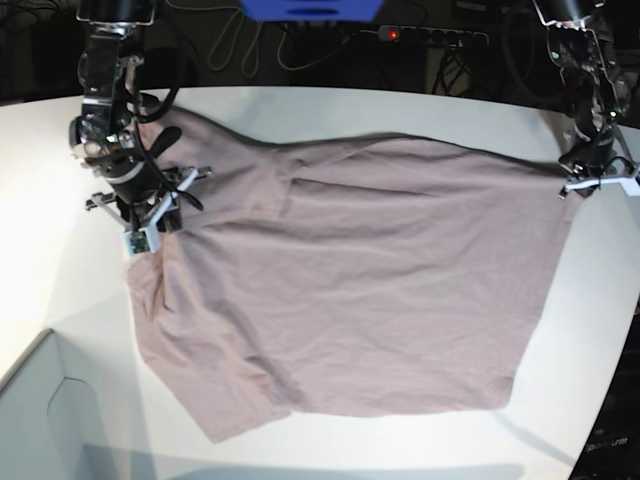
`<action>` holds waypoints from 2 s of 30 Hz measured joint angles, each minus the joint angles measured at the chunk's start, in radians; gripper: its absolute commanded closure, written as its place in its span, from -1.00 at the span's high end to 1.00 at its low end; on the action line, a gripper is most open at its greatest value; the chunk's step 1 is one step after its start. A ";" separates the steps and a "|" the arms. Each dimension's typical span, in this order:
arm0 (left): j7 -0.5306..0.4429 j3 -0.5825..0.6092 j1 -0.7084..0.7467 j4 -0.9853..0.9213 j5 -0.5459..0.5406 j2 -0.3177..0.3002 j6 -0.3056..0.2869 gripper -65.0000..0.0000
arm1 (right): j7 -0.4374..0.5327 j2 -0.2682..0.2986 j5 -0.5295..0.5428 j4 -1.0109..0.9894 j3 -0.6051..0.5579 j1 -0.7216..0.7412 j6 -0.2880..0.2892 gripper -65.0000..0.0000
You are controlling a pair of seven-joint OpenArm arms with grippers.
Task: Layout the t-shirt on the table in an organized manner, then fold the t-shirt properly
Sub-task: 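Lower the right gripper to the shirt corner and grasp it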
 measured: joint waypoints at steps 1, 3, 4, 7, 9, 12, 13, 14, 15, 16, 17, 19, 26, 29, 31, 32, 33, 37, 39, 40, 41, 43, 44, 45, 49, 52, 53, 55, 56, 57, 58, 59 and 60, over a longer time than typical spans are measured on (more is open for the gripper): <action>0.000 0.000 0.000 0.000 0.000 0.000 0.000 -1.00 | 0.000 0.000 0.000 0.000 0.000 -0.001 0.000 -0.64; 0.000 0.000 0.000 0.000 0.000 0.000 0.000 -1.00 | 0.000 0.000 0.000 0.000 0.000 -0.002 0.000 -0.65; 0.000 0.000 0.000 0.000 0.000 0.000 0.000 -1.00 | 0.000 0.000 0.000 0.000 0.000 -0.002 0.000 -0.65; 0.000 0.000 0.000 0.000 0.000 0.000 0.000 -1.00 | 0.000 0.000 0.000 0.000 0.000 -0.002 0.000 -0.72; 0.000 0.000 0.000 0.000 0.000 0.000 0.000 -1.00 | 0.000 0.000 0.000 0.000 0.000 -0.002 0.000 -0.88; 0.000 0.000 0.000 0.000 0.000 0.000 0.000 -1.00 | -0.001 0.000 0.000 0.000 0.001 -0.002 0.000 -1.00; 0.000 0.000 0.000 0.000 0.000 0.000 0.000 -1.00 | -0.001 0.000 0.000 0.002 0.001 -0.002 0.000 -1.00; 0.000 0.000 0.000 0.000 0.000 0.000 0.000 -1.00 | 0.000 0.000 0.000 0.004 0.003 -0.005 0.000 -1.00; 0.000 0.000 0.000 0.000 0.000 0.000 0.000 -1.00 | 0.004 0.000 0.000 0.005 0.003 -0.010 -0.001 -1.00; 0.000 0.000 0.000 0.000 0.000 0.000 0.000 -1.00 | 0.004 0.000 0.000 0.010 0.003 -0.018 0.000 -1.00; 0.000 0.000 0.000 0.000 0.000 0.000 0.000 -1.00 | -0.002 0.000 0.000 0.022 0.003 -0.028 0.000 -1.00; 0.000 0.000 0.000 0.000 0.000 0.001 0.000 -1.00 | 0.002 0.000 0.001 0.064 0.003 -0.056 0.000 -1.00; -0.003 0.000 0.000 0.007 0.000 0.001 0.000 -1.00 | 0.003 -0.037 0.003 0.237 0.003 -0.151 0.000 -1.00; -0.003 0.000 0.000 0.007 0.000 0.000 0.000 -1.00 | 0.000 -0.037 0.004 0.237 0.003 -0.151 0.000 -1.00; -0.003 0.000 0.001 0.008 0.000 0.001 0.000 -1.00 | 0.000 -0.035 0.004 0.233 0.003 -0.151 0.000 -1.00; -0.004 0.000 0.007 0.009 0.000 0.000 0.000 -1.00 | 0.000 -0.035 0.003 0.224 0.003 -0.148 0.000 -1.00; -0.005 0.000 0.010 0.011 0.000 0.001 0.000 -1.00 | 0.001 -0.035 0.000 0.208 0.003 -0.145 0.000 -1.00; -0.003 0.000 0.016 0.011 0.000 0.000 0.000 -1.00 | -0.007 -0.035 -0.003 0.130 -0.001 -0.116 0.000 -1.00; -0.003 0.000 0.016 0.011 0.000 0.000 0.000 -1.00 | -0.004 -0.032 -0.003 0.108 -0.001 -0.108 0.000 -1.00; -0.003 0.000 0.014 0.011 0.000 0.001 0.000 -1.00 | -0.004 -0.032 -0.004 0.105 -0.001 -0.106 0.000 -1.00; -0.003 0.000 0.013 0.011 0.000 0.000 0.000 -1.00 | -0.002 -0.032 -0.003 0.104 -0.001 -0.108 0.000 -1.00; -0.003 0.000 0.014 0.011 0.000 0.001 0.000 -1.00 | -0.003 -0.032 -0.004 0.103 -0.002 -0.113 0.000 -1.00; -0.003 0.000 0.014 0.011 0.000 0.000 0.000 -1.00 | -0.004 -0.032 -0.004 0.103 -0.002 -0.113 0.000 -1.00; -0.003 0.000 0.015 0.011 0.000 0.000 0.000 -1.00 | -0.004 -0.032 -0.004 0.103 -0.002 -0.113 0.000 -1.00; -0.003 0.000 0.014 0.011 0.000 0.001 0.000 -1.00 | -0.004 -0.032 -0.004 0.103 -0.002 -0.113 0.000 -1.00; -0.003 0.000 0.014 0.011 0.000 0.000 0.000 -1.00 | -0.003 -0.032 -0.003 0.105 0.004 -0.116 0.000 -1.00; -0.003 0.000 0.014 0.011 0.000 0.000 0.000 -1.00 | 0.001 -0.032 -0.003 0.109 0.004 -0.124 -0.001 -1.00; -0.003 0.000 0.014 0.011 0.000 0.001 0.000 -1.00 | 0.003 -0.033 -0.002 0.128 0.004 -0.146 0.000 -1.00; -0.003 0.000 0.014 0.011 0.000 0.001 0.000 -1.00 | 0.003 -0.032 -0.001 0.139 0.004 -0.157 0.000 -1.00; -0.003 0.000 0.014 0.011 0.000 0.001 0.000 -1.00 | 0.001 -0.033 0.000 0.153 0.010 -0.166 0.000 -1.00; -0.003 0.000 0.014 0.011 0.000 0.001 0.000 -1.00 | -0.002 -0.034 -0.002 0.168 0.014 -0.171 0.000 -1.00; -0.003 0.000 0.014 0.011 0.000 0.000 0.000 -1.00 | 0.000 -0.036 -0.001 0.186 0.018 -0.177 0.000 -1.00; -0.003 0.000 0.014 0.011 0.000 0.000 0.000 -1.00 | 0.004 -0.035 0.000 0.198 0.018 -0.181 0.000 -1.00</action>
